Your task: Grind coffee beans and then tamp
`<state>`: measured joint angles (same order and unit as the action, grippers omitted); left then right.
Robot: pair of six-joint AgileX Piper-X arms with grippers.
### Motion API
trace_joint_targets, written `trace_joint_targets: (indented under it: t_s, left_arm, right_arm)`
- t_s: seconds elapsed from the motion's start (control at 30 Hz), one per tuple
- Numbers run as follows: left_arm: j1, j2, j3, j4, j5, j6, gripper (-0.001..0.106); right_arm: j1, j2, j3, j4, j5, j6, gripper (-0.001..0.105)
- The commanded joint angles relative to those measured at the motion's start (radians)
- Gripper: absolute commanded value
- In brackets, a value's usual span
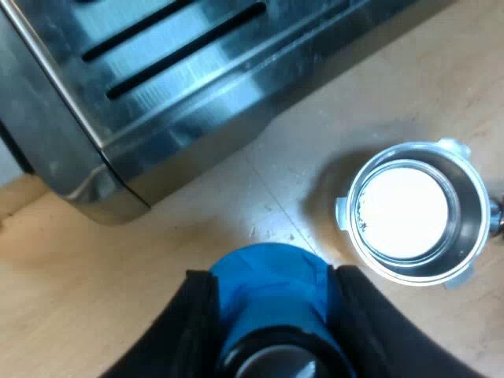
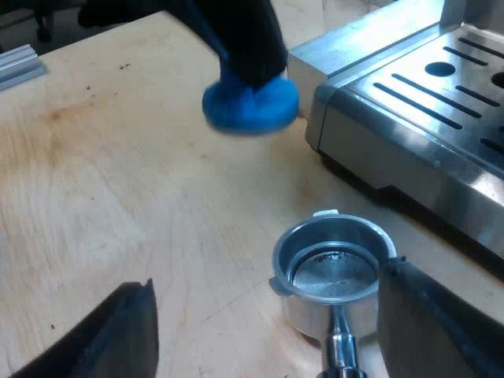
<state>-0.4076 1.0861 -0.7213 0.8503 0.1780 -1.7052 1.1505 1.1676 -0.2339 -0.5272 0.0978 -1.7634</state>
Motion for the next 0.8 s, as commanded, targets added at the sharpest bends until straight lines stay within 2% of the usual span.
trace_joint_targets:
  t_s: [0.03,0.37,0.7,0.8]
  left_arm:
    - [-0.001,-0.008,0.038,-0.040,-0.003,0.003,0.000]
    - [-0.001,-0.008,0.156,-0.140,-0.010,0.003,0.000]
    - [-0.001,-0.004,0.203,-0.226,-0.010,0.003,0.000]
    - [-0.001,0.043,0.212,-0.256,-0.010,0.003,0.000]
  right_arm:
    - [0.001,-0.001,-0.011,-0.015,-0.009,-0.014,0.060]
    - [0.001,-0.001,-0.011,-0.015,-0.009,-0.014,0.060]
    - [0.001,-0.001,-0.011,-0.015,-0.009,-0.014,0.060]
    - [0.001,-0.001,-0.011,-0.015,-0.009,-0.014,0.060]
